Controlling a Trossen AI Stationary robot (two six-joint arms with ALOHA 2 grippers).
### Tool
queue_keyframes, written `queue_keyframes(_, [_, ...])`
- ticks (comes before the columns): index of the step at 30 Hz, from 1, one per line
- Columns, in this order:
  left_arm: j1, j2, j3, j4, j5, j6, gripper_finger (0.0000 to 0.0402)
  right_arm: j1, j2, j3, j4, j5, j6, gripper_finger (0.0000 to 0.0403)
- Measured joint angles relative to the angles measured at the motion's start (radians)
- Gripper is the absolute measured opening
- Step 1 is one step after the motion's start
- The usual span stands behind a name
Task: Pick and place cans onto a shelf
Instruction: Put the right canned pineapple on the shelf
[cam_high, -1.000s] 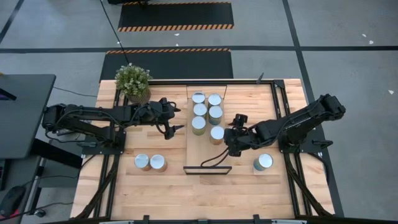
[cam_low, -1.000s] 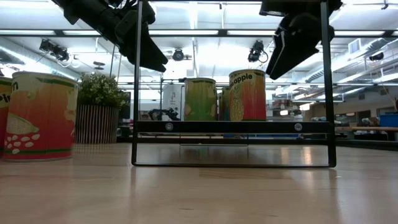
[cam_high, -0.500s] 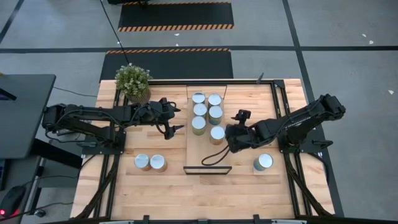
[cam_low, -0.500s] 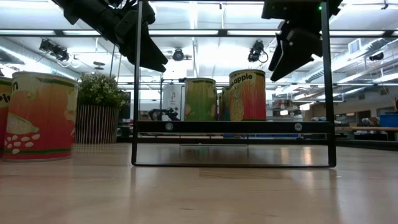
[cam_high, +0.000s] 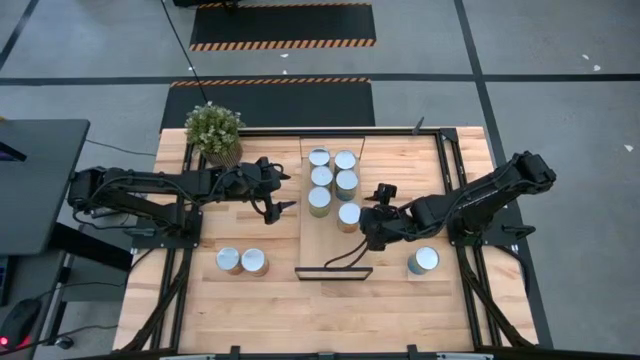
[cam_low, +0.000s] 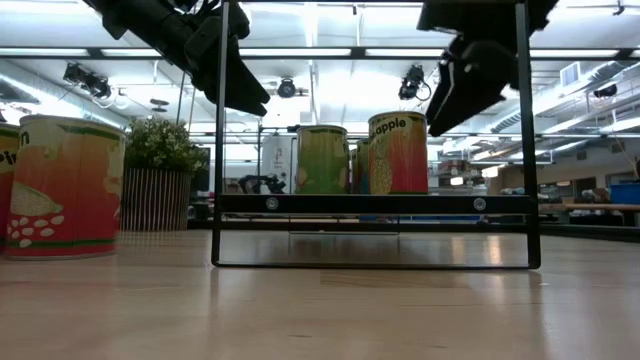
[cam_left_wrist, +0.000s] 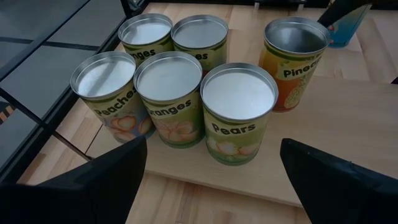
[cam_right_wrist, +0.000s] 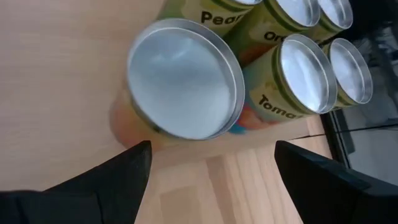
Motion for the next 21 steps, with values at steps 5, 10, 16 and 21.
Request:
queue_keyframes(5, [0.000,0.000,0.000,0.001,0.000,0.000,0.0375,-0.041,0.000,-0.053,0.043,0.084,-0.008,0.0348])
queue_keyframes(10, [0.000,0.000,0.000,0.001,0.000,-0.010,0.0375,-0.067,0.000,-0.054,0.045,0.111,-0.019,0.0348])
queue_keyframes(16, [0.000,0.000,0.000,0.000,0.000,-0.010,0.0375,-0.063,0.000,-0.036,0.044,-0.105,-0.023,0.0348])
queue_keyframes(21, [0.000,0.000,0.000,0.000,0.000,-0.013,0.0375,-0.020,0.001,-0.044,0.111,-0.042,-0.055,0.0348])
